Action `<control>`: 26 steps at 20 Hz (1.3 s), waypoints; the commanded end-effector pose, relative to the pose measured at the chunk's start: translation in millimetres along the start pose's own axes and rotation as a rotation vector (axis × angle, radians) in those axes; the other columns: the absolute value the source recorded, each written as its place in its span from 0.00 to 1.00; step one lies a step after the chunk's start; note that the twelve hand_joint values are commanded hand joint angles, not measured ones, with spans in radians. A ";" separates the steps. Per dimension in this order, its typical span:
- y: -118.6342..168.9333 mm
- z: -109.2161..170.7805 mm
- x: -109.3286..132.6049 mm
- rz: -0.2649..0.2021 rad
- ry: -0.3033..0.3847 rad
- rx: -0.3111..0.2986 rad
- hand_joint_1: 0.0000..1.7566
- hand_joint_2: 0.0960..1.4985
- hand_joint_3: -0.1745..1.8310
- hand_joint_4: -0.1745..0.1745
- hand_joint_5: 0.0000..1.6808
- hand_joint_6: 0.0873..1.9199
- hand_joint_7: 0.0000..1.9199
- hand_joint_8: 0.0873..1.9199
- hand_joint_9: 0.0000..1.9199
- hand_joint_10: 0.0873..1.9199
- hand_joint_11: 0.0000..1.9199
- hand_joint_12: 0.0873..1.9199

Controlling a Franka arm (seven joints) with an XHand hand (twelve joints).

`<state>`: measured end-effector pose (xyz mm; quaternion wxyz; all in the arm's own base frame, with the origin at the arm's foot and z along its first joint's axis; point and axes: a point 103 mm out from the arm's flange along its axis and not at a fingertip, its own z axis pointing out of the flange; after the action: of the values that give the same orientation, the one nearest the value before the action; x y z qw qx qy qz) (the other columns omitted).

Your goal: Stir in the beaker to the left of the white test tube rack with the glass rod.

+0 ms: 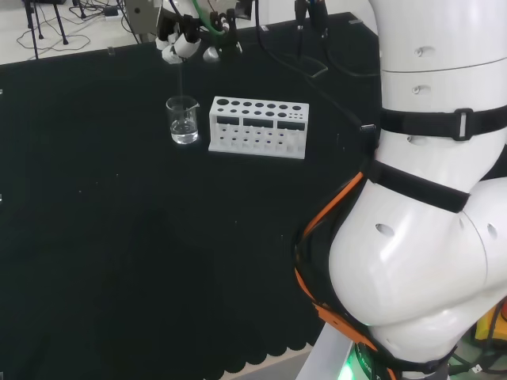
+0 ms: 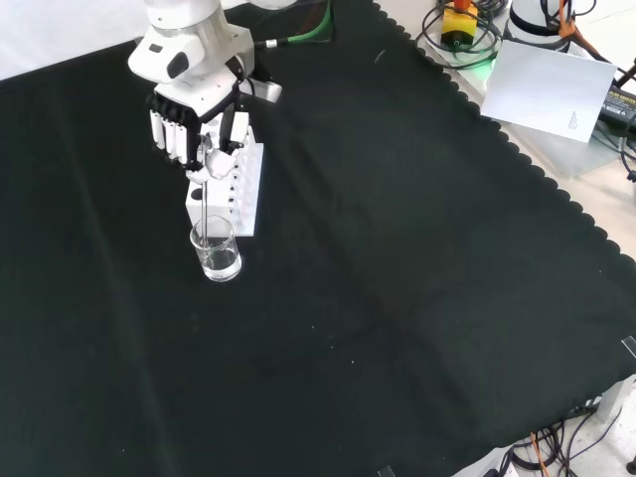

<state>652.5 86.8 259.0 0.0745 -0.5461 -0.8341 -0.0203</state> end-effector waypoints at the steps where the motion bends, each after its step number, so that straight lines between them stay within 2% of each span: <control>1: -16.1 -2.1 -18.7 0.037 -0.010 0.006 0.74 0.53 0.30 0.00 0.70 0.20 0.60 0.56 0.86 0.35 0.62 0.39; 8: -24.5 -5.3 -15.4 0.025 -0.016 -0.009 0.74 0.53 0.30 0.00 0.70 0.20 0.60 0.56 0.86 0.35 0.62 0.39; 12: -41.1 -19.3 3.4 0.015 -0.025 -0.029 0.74 0.53 0.30 0.00 0.70 0.20 0.60 0.56 0.86 0.35 0.62 0.39; 19: -40.9 -31.7 19.8 -0.015 -0.018 -0.040 0.74 0.53 0.30 0.00 0.70 0.20 0.60 0.56 0.86 0.35 0.62 0.39; 25: -42.4 -32.4 21.9 -0.022 -0.020 -0.041 0.74 0.53 0.30 0.00 0.70 0.20 0.60 0.56 0.86 0.35 0.62 0.39; 26: -43.3 -46.8 24.0 -0.022 -0.020 -0.042 0.74 0.53 0.30 0.00 0.70 0.20 0.60 0.56 0.86 0.35 0.62 0.39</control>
<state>609.1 85.0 295.8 0.0559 -0.5396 -0.8394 -0.0322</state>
